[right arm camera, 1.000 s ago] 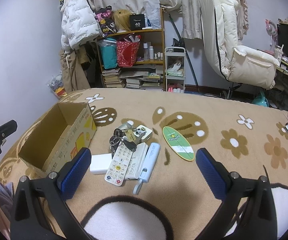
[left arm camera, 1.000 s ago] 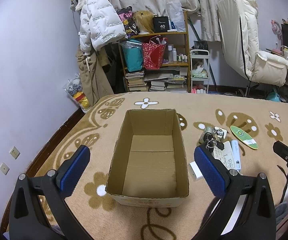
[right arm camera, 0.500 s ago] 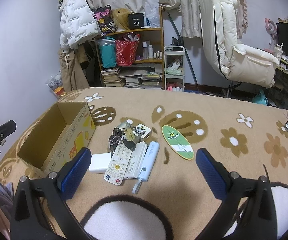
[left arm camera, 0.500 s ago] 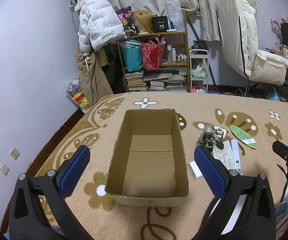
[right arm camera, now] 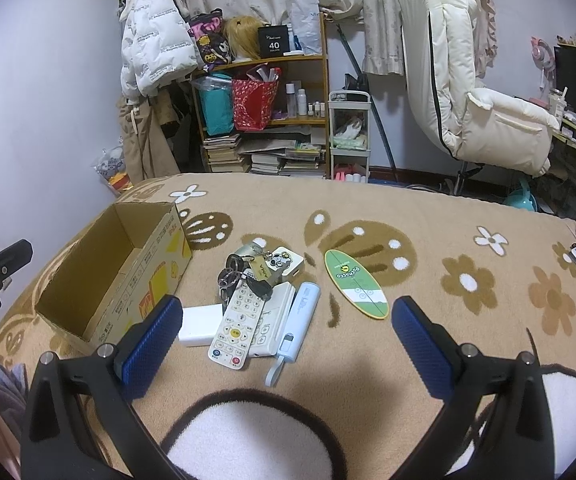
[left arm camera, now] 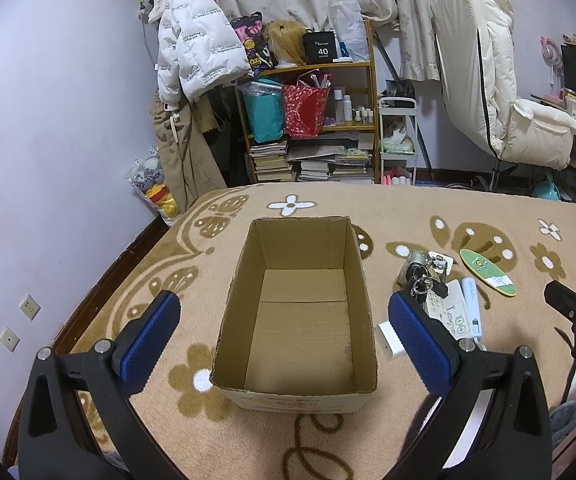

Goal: Organize rigid objects

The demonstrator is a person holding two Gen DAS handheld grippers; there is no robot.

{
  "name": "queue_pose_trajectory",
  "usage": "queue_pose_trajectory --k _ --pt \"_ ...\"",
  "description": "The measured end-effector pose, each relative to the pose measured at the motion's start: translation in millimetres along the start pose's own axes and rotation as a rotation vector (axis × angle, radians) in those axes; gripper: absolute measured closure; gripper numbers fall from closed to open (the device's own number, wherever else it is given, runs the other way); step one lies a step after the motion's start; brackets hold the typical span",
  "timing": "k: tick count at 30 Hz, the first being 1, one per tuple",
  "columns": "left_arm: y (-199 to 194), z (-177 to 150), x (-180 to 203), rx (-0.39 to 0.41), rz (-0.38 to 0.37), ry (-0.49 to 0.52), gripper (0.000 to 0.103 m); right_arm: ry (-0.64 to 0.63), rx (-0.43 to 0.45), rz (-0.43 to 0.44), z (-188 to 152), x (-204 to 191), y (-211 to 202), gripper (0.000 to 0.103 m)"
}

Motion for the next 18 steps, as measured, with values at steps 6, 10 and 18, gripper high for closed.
queue_pose_trajectory --k 6,10,18 --pt "0.9 -2.6 0.0 0.002 0.003 0.002 0.000 0.000 -0.001 0.001 0.0 -0.1 0.2 0.000" --pt "0.7 -2.6 0.3 0.001 0.004 0.003 0.000 0.001 -0.003 0.001 -1.1 0.0 0.3 0.000" --pt "1.4 -4.5 0.0 -0.004 0.006 0.009 0.000 0.001 -0.003 0.003 0.2 -0.5 0.8 0.000"
Point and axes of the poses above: each gripper's, at about its wrist camera, not at the fingertips, and y roughly the way its jaws point, x to its right, z to its top, the point moved 10 cm from there along y, roughly the way its jaws point, and after that the axes turned 9 degrees about -y, right-handed, at the moved point
